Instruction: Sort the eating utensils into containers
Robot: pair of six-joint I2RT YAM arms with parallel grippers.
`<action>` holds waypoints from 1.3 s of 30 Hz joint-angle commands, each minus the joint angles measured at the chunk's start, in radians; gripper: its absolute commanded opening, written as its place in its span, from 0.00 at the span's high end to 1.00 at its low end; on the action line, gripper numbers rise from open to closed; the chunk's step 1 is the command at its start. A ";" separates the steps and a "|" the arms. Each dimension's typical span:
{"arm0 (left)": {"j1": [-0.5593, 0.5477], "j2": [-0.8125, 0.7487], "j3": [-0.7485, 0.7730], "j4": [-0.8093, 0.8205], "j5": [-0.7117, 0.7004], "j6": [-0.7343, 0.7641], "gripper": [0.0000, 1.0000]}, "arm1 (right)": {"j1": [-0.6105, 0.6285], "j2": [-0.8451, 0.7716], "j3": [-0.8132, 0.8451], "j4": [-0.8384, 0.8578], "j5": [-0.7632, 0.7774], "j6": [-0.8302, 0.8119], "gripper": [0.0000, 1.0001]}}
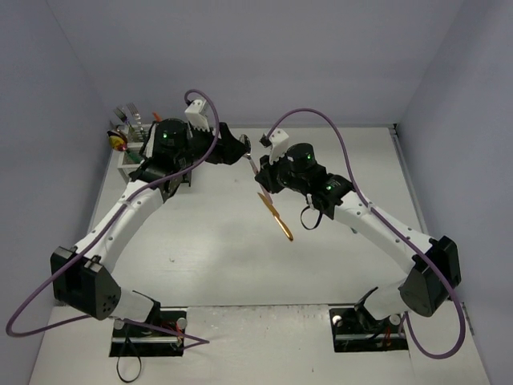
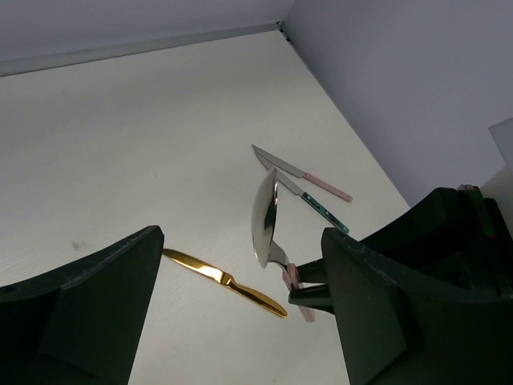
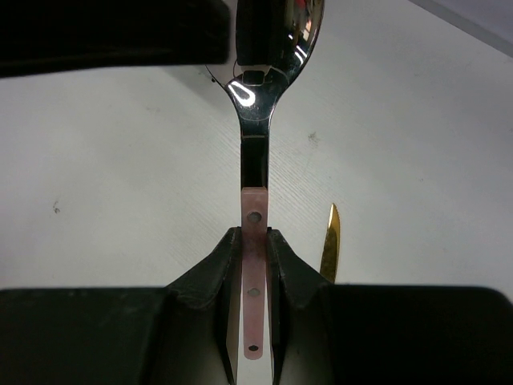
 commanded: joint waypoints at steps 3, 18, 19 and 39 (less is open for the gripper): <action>-0.028 0.058 0.104 0.096 0.001 0.025 0.28 | 0.006 -0.005 0.035 0.081 -0.009 0.004 1.00; -0.050 0.088 0.121 0.129 0.001 0.047 0.80 | 0.006 0.010 0.041 0.084 -0.011 -0.003 1.00; -0.050 0.085 0.115 0.133 -0.002 0.051 0.84 | 0.006 0.011 0.041 0.084 -0.011 -0.003 1.00; 0.068 0.025 0.109 0.078 -0.033 0.205 1.00 | -0.008 -0.016 0.033 0.080 0.028 -0.004 0.20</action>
